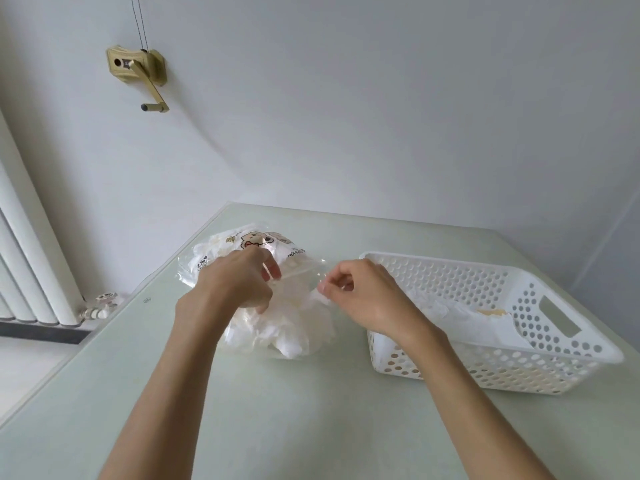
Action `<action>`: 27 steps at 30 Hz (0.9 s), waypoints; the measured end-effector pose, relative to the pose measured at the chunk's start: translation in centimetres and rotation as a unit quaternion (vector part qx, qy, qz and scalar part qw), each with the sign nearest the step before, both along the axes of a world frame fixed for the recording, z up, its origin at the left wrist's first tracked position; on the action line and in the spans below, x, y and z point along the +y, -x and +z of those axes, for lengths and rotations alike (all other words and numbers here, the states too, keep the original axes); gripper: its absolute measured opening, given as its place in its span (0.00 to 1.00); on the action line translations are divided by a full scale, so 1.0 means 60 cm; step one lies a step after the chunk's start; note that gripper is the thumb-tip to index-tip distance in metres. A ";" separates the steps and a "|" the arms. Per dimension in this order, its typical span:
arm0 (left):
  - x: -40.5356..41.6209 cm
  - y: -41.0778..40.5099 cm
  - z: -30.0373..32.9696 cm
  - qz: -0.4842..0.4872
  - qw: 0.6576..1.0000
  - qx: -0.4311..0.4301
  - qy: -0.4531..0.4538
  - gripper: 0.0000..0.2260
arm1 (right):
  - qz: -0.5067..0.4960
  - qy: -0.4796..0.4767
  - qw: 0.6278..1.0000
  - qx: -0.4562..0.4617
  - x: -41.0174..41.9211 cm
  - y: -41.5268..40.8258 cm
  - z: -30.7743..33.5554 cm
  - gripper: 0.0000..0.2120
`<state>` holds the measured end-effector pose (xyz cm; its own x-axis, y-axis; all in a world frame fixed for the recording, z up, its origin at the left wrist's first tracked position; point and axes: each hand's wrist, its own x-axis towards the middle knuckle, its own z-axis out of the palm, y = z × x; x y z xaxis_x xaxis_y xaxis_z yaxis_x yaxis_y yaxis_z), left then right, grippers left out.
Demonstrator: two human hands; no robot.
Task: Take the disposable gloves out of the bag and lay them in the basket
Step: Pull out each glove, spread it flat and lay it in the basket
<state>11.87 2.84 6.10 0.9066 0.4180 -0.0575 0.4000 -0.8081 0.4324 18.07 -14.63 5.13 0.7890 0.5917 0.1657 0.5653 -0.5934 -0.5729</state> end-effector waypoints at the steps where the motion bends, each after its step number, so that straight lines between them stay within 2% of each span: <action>1: 0.004 0.002 0.001 0.002 1.000 -0.005 0.008 0.20 | 0.005 -0.034 0.999 0.030 0.001 0.000 0.002 0.07; 5: 0.005 0.011 0.010 -0.042 0.997 0.011 0.059 0.17 | -0.001 -0.093 0.995 0.020 0.005 0.005 0.006 0.06; 6: 0.002 0.015 0.015 -0.063 0.995 0.036 0.068 0.20 | -0.001 -0.100 0.995 0.015 0.004 0.004 0.007 0.06; 8: -0.006 0.020 0.023 -0.086 0.992 0.084 0.049 0.33 | 0.005 -0.108 0.994 0.028 0.001 0.002 0.010 0.07; 10: -0.023 0.014 0.019 -0.067 0.996 0.063 0.001 0.39 | 0.012 -0.120 0.991 0.057 0.002 0.002 0.011 0.06; 14: -0.055 -0.021 -0.017 -0.027 0.995 -0.046 -0.081 0.32 | 0.023 -0.128 0.988 0.080 0.003 0.001 0.010 0.05; 16: -0.049 -0.027 -0.025 -0.022 0.995 -0.063 -0.074 0.28 | -0.002 -0.091 0.995 0.028 -0.009 -0.006 0.011 0.06; 19: -0.024 -0.020 -0.023 -0.023 0.996 -0.085 -0.033 0.21 | -0.016 0.053 0.995 -0.077 -0.015 -0.001 0.017 0.11; 21: -0.006 -0.014 -0.021 -0.027 0.995 -0.096 -0.013 0.19 | -0.003 0.172 0.978 -0.119 0.006 0.011 0.004 0.17; 22: 0.000 -0.012 -0.021 -0.031 0.995 -0.098 -0.007 0.19 | 0.000 0.207 0.968 -0.141 0.019 0.017 -0.005 0.17; 25: 0.009 -0.005 -0.026 -0.045 0.994 -0.101 0.001 0.20 | 0.012 0.197 0.968 -0.157 0.037 0.016 -0.014 0.11; 27: 0.013 -0.004 -0.029 -0.048 0.993 -0.104 0.011 0.21 | 0.012 0.119 0.990 -0.069 0.029 0.001 -0.003 0.09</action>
<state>12.12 3.60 4.33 0.9353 0.3301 0.1273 0.2216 -0.8272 0.5164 18.02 -12.91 4.95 0.7532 0.6459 0.1248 0.6449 -0.6874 -0.3340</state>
